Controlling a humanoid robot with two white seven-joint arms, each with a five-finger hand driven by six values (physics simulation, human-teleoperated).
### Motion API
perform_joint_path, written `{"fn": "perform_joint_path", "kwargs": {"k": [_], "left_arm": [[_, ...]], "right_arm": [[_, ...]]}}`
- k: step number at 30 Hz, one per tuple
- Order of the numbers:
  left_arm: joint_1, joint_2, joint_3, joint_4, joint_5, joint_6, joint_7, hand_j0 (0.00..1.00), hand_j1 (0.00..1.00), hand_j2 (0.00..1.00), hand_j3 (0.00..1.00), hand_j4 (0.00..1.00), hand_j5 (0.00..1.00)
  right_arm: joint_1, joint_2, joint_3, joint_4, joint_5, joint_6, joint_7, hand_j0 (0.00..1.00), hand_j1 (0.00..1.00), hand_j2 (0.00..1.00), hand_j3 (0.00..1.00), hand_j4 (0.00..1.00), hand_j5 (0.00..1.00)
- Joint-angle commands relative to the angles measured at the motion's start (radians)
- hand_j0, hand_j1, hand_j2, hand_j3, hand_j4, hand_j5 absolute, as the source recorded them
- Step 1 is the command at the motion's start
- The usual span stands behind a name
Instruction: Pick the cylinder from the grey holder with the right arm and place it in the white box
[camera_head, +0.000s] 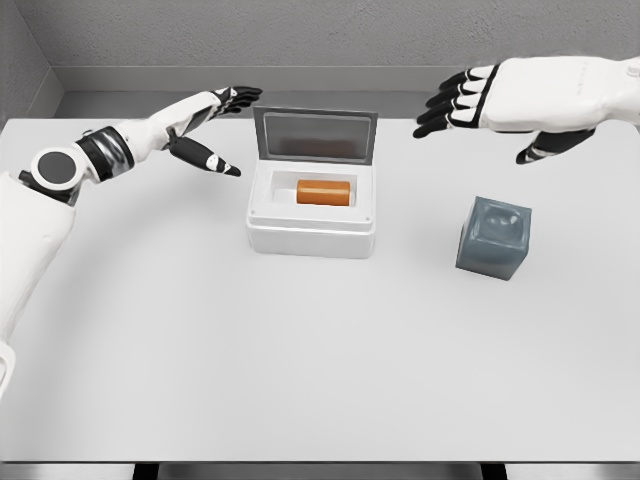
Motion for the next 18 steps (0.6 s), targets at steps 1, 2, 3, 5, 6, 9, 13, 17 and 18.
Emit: {"fn": "perform_joint_path", "kwargs": {"k": [1, 2, 3, 5, 6, 9, 13, 17, 18], "left_arm": [[0.002, 0.02, -0.023, -0.036, 0.035, 0.002, 0.0, 1.0, 1.0, 1.0, 1.0, 1.0, 1.0], [0.003, 0.031, -0.026, -0.045, 0.038, 0.002, 0.0, 1.0, 1.0, 1.0, 1.0, 1.0, 1.0], [0.005, 0.032, -0.027, -0.052, 0.038, 0.002, 0.0, 1.0, 1.0, 1.0, 1.0, 1.0, 1.0], [0.006, 0.034, -0.029, -0.059, 0.041, 0.003, 0.0, 1.0, 1.0, 1.0, 1.0, 1.0, 1.0], [0.005, 0.037, -0.05, -0.06, 0.053, 0.003, 0.0, 1.0, 1.0, 1.0, 1.0, 1.0, 1.0], [0.003, 0.045, -0.063, -0.072, 0.07, 0.003, 0.0, 1.0, 1.0, 1.0, 1.0, 1.0, 1.0], [0.003, 0.043, -0.064, -0.074, 0.072, 0.003, 0.0, 1.0, 1.0, 1.0, 1.0, 1.0, 1.0], [0.003, 0.046, -0.086, -0.085, 0.081, 0.003, 0.0, 1.0, 1.0, 1.0, 1.0, 1.0, 1.0], [0.005, 0.046, -0.087, -0.088, 0.081, 0.003, 0.0, 1.0, 1.0, 1.0, 1.0, 1.0, 1.0]], "right_arm": [[-0.002, -0.001, 0.042, 0.007, -0.003, 0.002, 0.005, 1.0, 1.0, 1.0, 1.0, 1.0, 1.0], [-0.005, -0.002, 0.068, 0.023, -0.003, 0.002, 0.005, 1.0, 1.0, 1.0, 1.0, 1.0, 1.0], [-0.006, -0.004, 0.076, 0.023, -0.003, 0.002, 0.005, 1.0, 1.0, 1.0, 1.0, 1.0, 1.0], [0.005, -0.031, 0.076, 0.024, -0.004, 0.002, -0.001, 1.0, 1.0, 1.0, 1.0, 1.0, 1.0], [0.015, -0.036, 0.064, 0.024, -0.004, 0.002, -0.002, 1.0, 1.0, 1.0, 1.0, 1.0, 1.0], [0.04, -0.034, -0.01, 0.03, -0.009, 0.002, -0.003, 1.0, 1.0, 1.0, 1.0, 1.0, 1.0], [0.069, -0.056, -0.028, 0.03, -0.007, 0.002, -0.001, 1.0, 1.0, 1.0, 1.0, 1.0, 1.0], [0.074, -0.076, -0.024, 0.017, -0.006, 0.002, -0.003, 1.0, 1.0, 1.0, 1.0, 1.0, 1.0], [0.1, -0.079, -0.027, 0.018, -0.006, 0.002, 0.001, 1.0, 1.0, 1.0, 1.0, 1.0, 1.0]]}}
